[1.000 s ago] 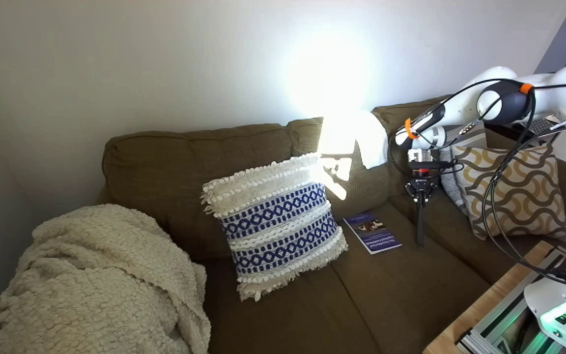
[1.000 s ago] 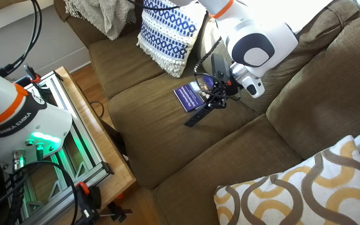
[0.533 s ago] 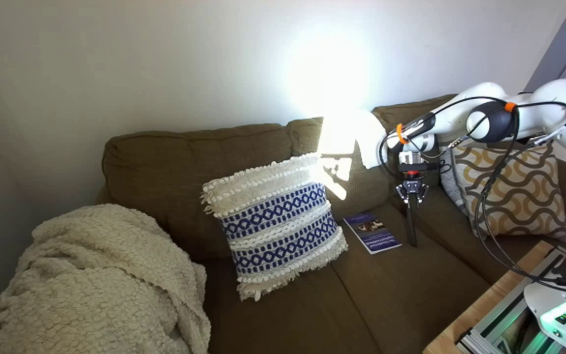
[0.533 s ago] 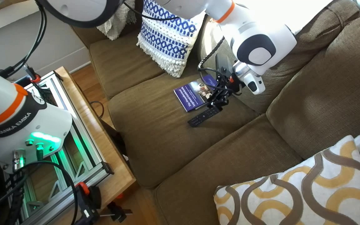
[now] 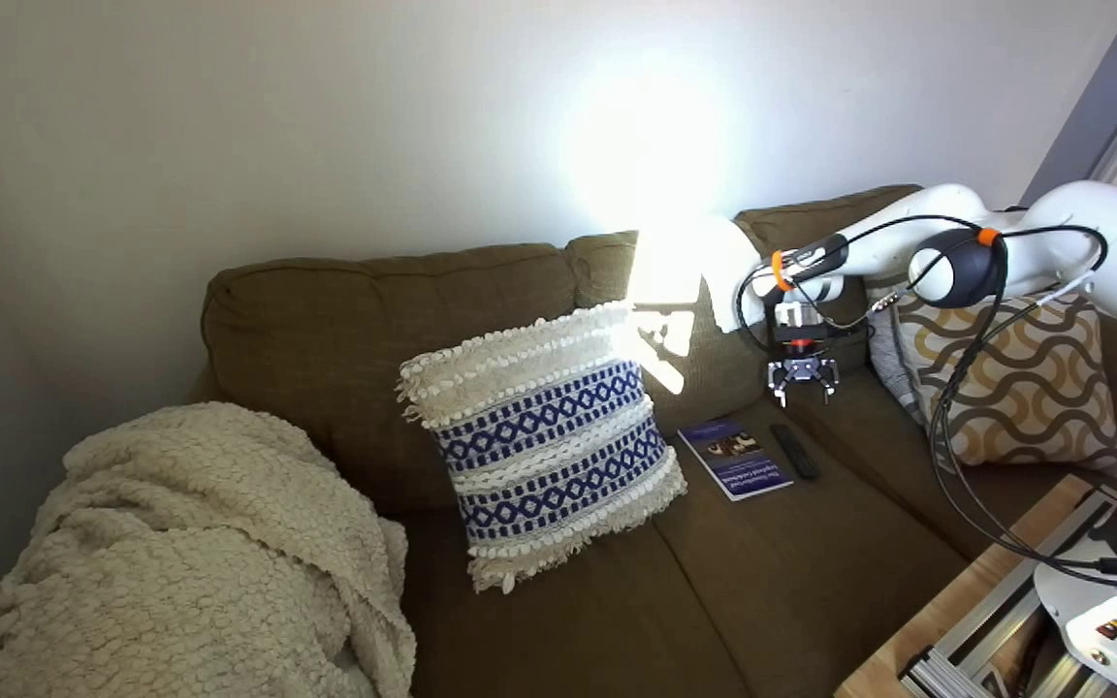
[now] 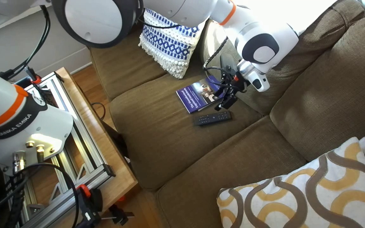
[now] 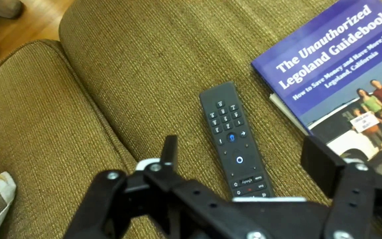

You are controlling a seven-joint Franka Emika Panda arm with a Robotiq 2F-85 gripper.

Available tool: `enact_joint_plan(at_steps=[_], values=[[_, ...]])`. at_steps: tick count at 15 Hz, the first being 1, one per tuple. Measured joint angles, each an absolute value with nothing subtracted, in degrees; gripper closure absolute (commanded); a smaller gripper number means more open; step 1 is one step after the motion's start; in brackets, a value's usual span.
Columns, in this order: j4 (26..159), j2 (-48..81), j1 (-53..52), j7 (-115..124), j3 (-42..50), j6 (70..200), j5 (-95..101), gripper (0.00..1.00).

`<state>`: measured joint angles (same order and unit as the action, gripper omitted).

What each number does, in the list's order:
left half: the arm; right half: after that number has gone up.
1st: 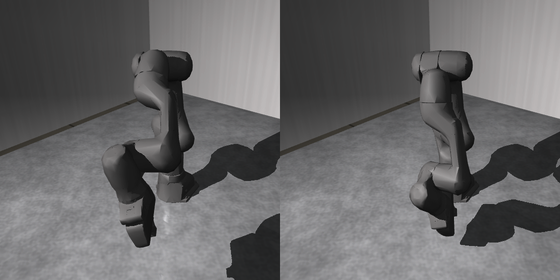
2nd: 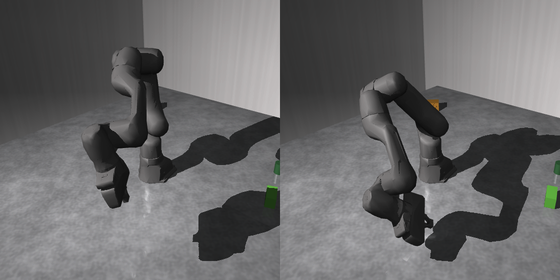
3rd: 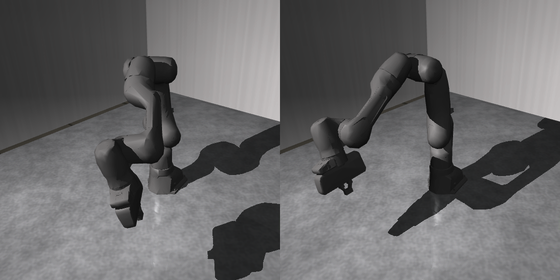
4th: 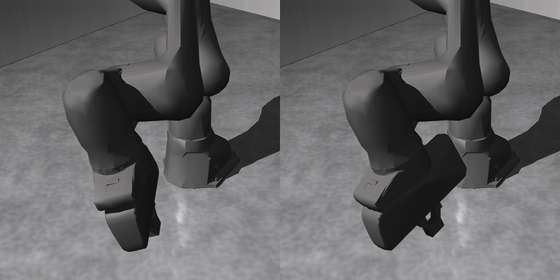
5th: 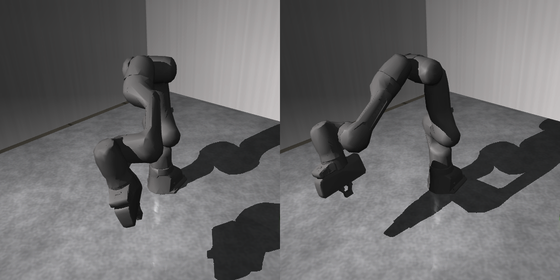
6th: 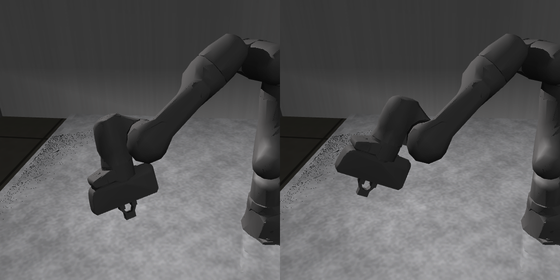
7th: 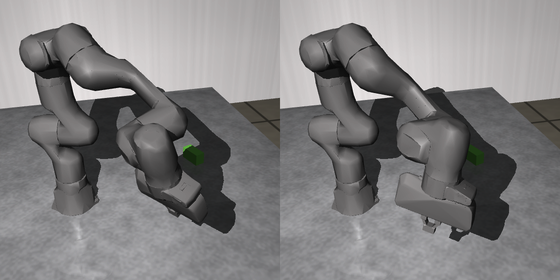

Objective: Pick up the black remote and put it on the middle cushion of the couch

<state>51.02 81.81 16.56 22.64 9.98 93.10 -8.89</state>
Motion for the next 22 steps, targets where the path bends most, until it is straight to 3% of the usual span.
enact_joint_plan(at_steps=[9,22], values=[[52.07,79.84,16.39,12.46,11.36,108.67,-5.66,0.00],[79.34,61.33,19.11,-8.40,7.54,116.40,-8.25,0.00]])
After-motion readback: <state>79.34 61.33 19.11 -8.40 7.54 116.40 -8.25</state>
